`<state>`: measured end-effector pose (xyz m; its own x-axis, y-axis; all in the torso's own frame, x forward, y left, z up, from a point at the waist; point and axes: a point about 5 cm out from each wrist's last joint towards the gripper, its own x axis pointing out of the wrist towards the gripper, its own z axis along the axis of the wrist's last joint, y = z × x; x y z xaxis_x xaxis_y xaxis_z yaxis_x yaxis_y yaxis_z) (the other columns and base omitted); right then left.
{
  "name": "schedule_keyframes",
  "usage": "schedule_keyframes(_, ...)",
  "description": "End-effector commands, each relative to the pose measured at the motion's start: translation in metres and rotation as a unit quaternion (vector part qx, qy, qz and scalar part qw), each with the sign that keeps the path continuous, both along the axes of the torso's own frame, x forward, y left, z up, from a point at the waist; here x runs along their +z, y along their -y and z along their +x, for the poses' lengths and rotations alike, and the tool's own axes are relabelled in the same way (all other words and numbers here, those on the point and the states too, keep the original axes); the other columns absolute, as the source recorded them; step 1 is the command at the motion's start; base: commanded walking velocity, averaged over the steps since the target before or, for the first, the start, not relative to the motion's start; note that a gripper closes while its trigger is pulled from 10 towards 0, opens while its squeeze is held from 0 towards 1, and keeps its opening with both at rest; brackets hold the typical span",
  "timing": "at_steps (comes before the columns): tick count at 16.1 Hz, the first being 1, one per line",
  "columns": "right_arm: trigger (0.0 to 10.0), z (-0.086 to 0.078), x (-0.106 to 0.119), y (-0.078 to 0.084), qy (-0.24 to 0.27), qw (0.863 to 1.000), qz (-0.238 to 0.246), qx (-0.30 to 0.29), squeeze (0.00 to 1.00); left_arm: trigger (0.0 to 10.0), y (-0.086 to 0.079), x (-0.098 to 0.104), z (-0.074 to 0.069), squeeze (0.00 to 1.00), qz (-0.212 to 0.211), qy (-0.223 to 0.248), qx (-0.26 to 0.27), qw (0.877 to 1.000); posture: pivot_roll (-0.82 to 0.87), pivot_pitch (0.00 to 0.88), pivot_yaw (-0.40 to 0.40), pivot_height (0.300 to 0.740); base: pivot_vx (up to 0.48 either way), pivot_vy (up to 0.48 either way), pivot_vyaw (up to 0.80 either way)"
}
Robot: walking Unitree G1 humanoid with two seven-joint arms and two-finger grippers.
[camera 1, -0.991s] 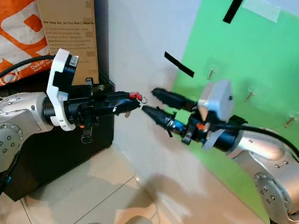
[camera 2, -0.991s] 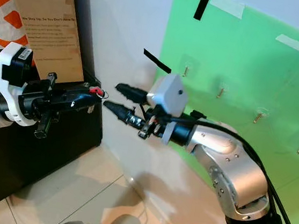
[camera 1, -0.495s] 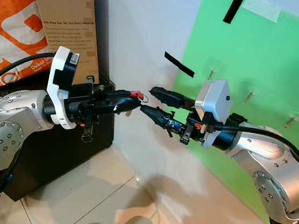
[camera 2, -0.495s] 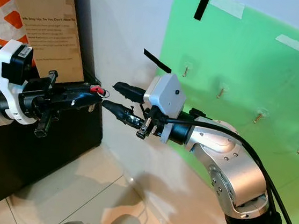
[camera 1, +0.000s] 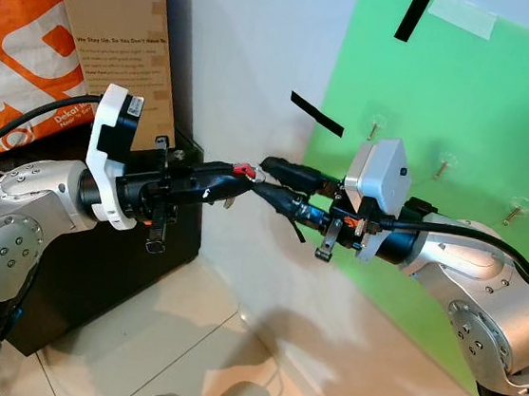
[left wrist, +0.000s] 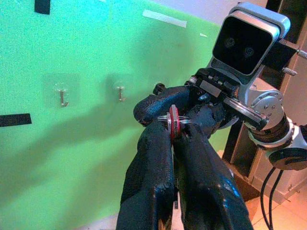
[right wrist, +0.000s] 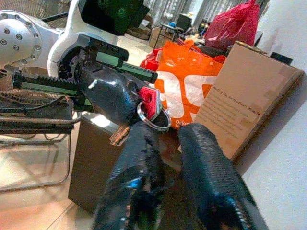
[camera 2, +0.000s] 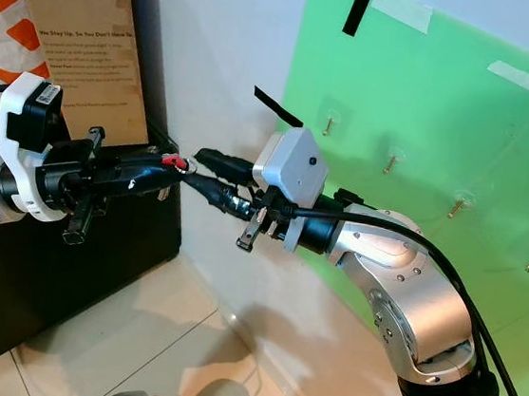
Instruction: Hang keys on a hook
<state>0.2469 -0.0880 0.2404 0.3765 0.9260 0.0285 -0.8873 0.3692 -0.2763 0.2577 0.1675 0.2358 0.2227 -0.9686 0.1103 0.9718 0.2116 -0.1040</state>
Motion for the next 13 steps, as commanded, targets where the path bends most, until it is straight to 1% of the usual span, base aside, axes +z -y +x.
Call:
schedule_keyframes(1, 3.1, 0.0002, 0.0028, -0.0003, 0.011, 1.0, -0.006, 0.006, 0.0, 0.0, 0.001, 0.0016, 0.0014, 0.0, 0.016, 0.002, -0.002, 1.0, 0.06, 0.0, -0.019, 0.74, 0.0, 0.0, 0.0)
schedule_keyframes(3, 2.9, -0.0003, 0.0033, -0.0007, 0.012, 1.0, -0.007, 0.009, 0.0, 0.0, 0.0011, 0.0018, 0.0018, 0.0, 0.016, 0.002, -0.001, 1.0, 0.06, 0.0, -0.02, 0.74, 0.0, 0.0, 0.0)
schedule_keyframes(7, 2.7, -0.0007, 0.004, -0.0009, 0.013, 1.0, -0.007, 0.011, 0.0, 0.0, 0.0007, 0.0019, 0.0033, 0.0, 0.014, 0.003, 0.005, 1.0, 0.06, 0.0, -0.018, 0.74, 0.0, 0.0, 0.0)
schedule_keyframes(10, 2.3, -0.0003, 0.0048, 0.0, 0.015, 1.0, -0.004, 0.008, 0.0, 0.0, 0.0002, 0.0022, 0.0052, 0.0, 0.016, 0.01, 0.014, 1.0, 0.06, 0.0, -0.017, 0.74, 0.0, 0.0, 0.0)
schedule_keyframes(12, 2.6, 0.0001, 0.006, 0.0005, 0.015, 1.0, 0.0, 0.005, 0.0, 0.0, 0.0001, 0.0014, 0.0057, 0.0, 0.021, 0.013, 0.017, 1.0, 0.06, 0.0, -0.015, 0.74, 0.0, 0.0, 0.0)
schedule_keyframes(13, 5.9, 0.0005, 0.0077, 0.0007, 0.016, 1.0, 0.007, 0.001, 0.0, 0.0, 0.0005, 0.0007, 0.0063, 0.0, 0.024, 0.016, 0.02, 0.999, 0.06, 0.0, -0.016, 0.74, 0.0, 0.0, 0.0)
